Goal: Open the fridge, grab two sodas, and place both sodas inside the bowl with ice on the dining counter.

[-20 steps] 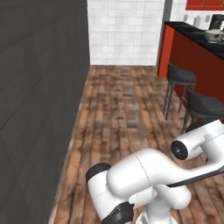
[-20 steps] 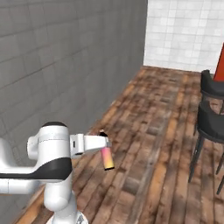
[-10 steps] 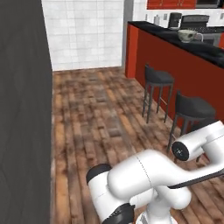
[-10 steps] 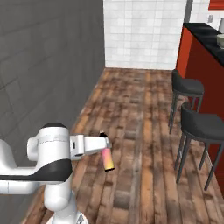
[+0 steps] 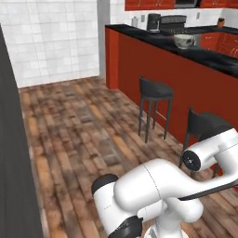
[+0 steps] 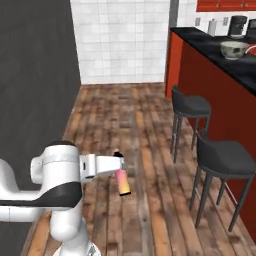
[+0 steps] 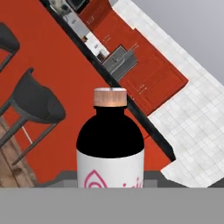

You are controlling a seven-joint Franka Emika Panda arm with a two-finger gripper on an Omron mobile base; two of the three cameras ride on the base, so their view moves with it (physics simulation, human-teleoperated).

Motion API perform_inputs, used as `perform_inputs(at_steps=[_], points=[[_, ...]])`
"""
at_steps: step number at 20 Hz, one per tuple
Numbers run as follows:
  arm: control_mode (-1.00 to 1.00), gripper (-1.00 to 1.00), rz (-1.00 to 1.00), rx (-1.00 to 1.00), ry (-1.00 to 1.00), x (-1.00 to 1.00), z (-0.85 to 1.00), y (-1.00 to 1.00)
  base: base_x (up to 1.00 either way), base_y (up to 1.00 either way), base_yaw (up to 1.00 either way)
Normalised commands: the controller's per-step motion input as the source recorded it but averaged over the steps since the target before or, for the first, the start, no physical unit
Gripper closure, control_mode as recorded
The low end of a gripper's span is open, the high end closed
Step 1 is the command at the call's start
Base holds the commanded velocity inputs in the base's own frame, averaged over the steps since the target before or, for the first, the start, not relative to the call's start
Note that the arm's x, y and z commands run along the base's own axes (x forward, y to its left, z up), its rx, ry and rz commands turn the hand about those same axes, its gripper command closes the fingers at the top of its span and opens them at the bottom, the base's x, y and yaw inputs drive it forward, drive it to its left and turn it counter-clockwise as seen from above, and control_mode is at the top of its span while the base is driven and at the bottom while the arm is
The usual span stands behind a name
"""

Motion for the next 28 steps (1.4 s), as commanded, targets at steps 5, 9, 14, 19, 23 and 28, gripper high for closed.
perform_inputs(at_steps=[5, 9, 14, 19, 23, 28], points=[[1.0, 1.0, 0.0, 0.0, 0.0, 0.0, 0.0, 0.0, 1.0, 0.43, -0.36], [1.0, 1.0, 0.0, 0.0, 0.0, 0.0, 0.0, 0.0, 0.99, 0.44, -0.36], [1.0, 1.0, 0.0, 0.0, 0.0, 0.0, 0.0, 0.0, 0.87, 0.61, -0.37], [1.0, 1.0, 0.0, 0.0, 0.0, 0.0, 0.0, 0.0, 0.9, 0.58, -0.36], [1.0, 1.0, 0.0, 0.0, 0.0, 0.0, 0.0, 0.0, 0.8, 0.67, -0.36], [1.0, 1.0, 0.0, 0.0, 0.0, 0.0, 0.0, 0.0, 0.79, 0.67, -0.36]])
